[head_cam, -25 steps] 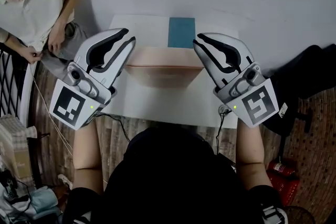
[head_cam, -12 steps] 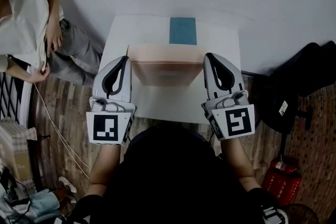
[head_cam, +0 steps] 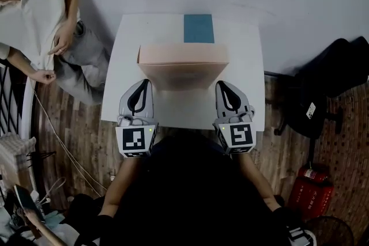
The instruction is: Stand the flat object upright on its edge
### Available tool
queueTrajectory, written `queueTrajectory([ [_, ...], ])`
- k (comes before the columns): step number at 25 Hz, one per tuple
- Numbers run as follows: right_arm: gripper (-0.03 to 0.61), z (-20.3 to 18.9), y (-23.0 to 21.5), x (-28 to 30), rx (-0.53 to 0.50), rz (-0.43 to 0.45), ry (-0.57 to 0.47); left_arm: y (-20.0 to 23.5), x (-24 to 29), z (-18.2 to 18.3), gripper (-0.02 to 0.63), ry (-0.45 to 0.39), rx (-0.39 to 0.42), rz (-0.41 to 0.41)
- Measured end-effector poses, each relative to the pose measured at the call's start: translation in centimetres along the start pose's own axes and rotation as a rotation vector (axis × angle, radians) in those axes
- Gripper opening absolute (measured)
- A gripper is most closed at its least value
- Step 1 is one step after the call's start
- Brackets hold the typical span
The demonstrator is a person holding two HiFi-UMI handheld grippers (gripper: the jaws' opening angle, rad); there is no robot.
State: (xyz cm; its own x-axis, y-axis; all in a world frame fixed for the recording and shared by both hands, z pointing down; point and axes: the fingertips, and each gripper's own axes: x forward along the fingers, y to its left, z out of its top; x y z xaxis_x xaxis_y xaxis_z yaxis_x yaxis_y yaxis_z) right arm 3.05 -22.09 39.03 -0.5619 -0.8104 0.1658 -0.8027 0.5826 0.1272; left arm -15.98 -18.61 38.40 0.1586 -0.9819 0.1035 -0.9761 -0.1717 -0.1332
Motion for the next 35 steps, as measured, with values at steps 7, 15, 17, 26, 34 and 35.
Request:
queueTrajectory([
  [7, 0.014, 2.1, 0.6, -0.1, -0.005, -0.059, -0.039, -0.1, -0.3, 0.8, 0.012, -0.012, -0.012, -0.023],
  [15, 0.014, 1.8, 1.6, 0.0, -0.039, -0.060, -0.074, 0.3, -0.5, 0.2, 0.012, -0.014, -0.009, -0.042],
  [17, 0.012, 1.6, 1.9, 0.0, -0.026, -0.064, -0.071, 0.4, -0.6, 0.2, 0.012, -0.019, -0.004, -0.050],
  [26, 0.012, 1.1, 1.8, -0.4, -0.017, -0.125, -0.066, 0.7, -0.4, 0.2, 0.012, -0.045, -0.020, -0.085],
  [34, 0.012, 1.3, 1.0, -0.8, -0.006, -0.176, -0.064, -0.1, 0.5, 0.3, 0.012, -0.058, -0.008, -0.123],
  [35, 0.012, 1.1, 1.1, -0.8, 0.000, -0.178, -0.062, -0.1, 0.4, 0.1, 0.012, -0.056, -0.008, -0.125],
])
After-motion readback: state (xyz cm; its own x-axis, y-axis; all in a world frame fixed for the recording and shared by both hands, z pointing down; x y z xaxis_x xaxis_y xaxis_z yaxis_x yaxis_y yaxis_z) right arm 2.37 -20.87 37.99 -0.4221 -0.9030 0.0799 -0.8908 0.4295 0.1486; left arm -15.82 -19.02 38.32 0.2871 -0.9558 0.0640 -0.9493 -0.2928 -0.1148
